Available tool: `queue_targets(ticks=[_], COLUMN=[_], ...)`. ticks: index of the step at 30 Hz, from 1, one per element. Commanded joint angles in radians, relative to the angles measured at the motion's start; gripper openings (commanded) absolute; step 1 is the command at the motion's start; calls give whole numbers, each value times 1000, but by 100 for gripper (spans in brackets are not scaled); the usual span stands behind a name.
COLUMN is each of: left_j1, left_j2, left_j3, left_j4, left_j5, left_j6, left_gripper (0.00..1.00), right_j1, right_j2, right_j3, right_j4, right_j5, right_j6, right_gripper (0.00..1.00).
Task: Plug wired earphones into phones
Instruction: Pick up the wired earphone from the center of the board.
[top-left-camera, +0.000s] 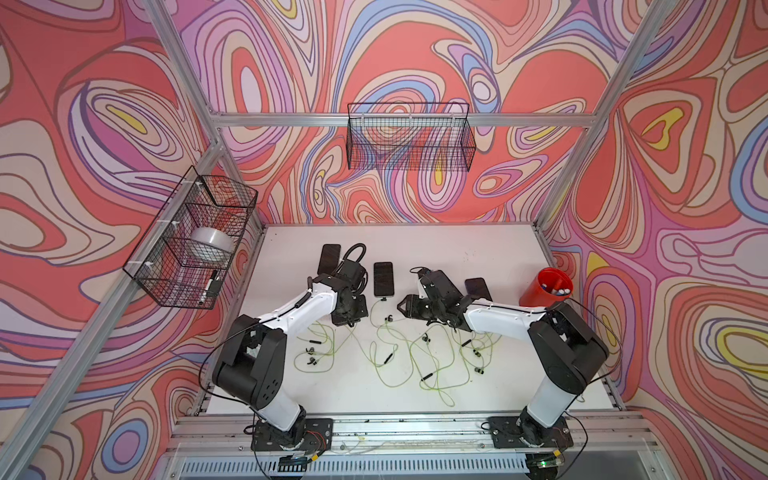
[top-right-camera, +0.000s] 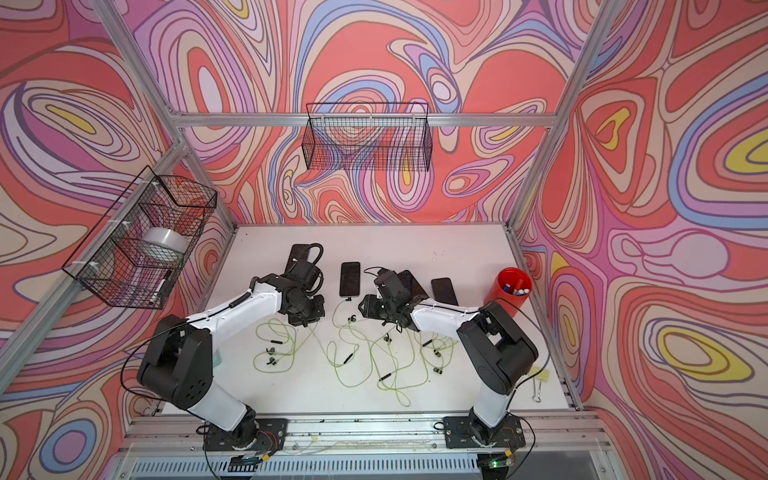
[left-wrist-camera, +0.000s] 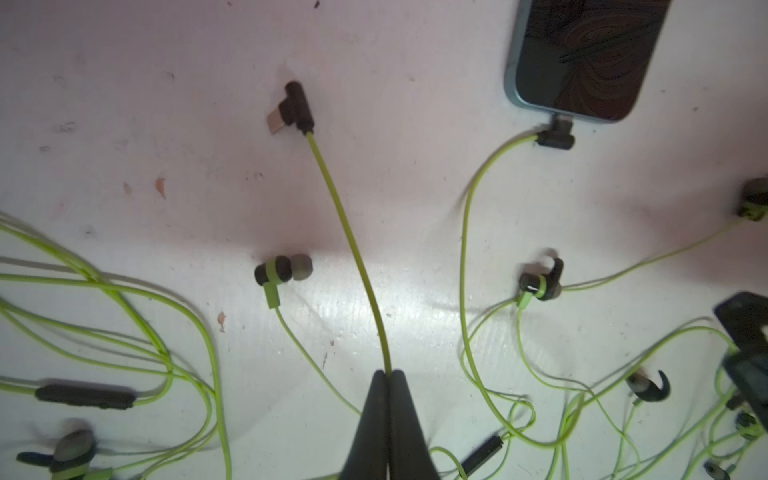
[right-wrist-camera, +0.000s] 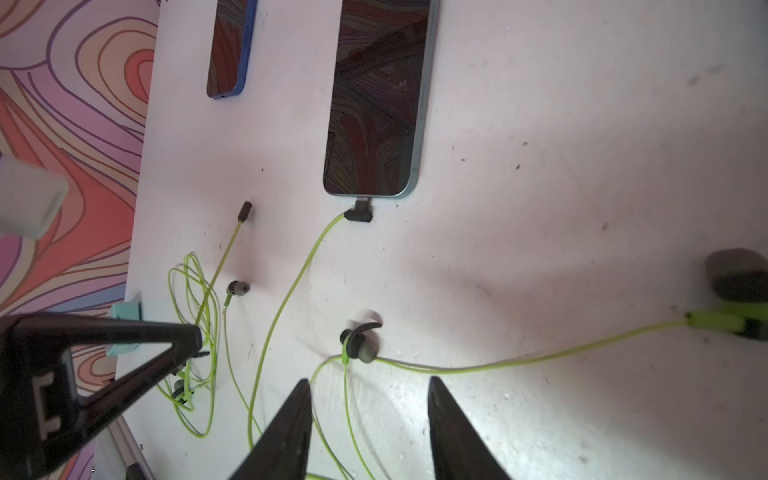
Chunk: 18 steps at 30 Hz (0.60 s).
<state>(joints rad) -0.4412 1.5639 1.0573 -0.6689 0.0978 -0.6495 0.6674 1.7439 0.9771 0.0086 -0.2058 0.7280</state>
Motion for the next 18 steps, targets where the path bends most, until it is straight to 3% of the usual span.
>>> queue_targets(ticks=[1,8,18], left_j1=[-20,-44,-48], left_j2=[-102,-201,-235], left_j3=[-41,-171,-195], left_j4=[68,151,196], left_j5=[58,98,138], left_j6=[-17,0,93], left_gripper=[0,0,0], right_j1=[10,85,107], right_j2=[52,194,298], right_j3=[33,176,256], right_j4=[67,107,167], right_j5=[-36,-65,-110], right_j6=[126,208,275], right_gripper=[45,46,52])
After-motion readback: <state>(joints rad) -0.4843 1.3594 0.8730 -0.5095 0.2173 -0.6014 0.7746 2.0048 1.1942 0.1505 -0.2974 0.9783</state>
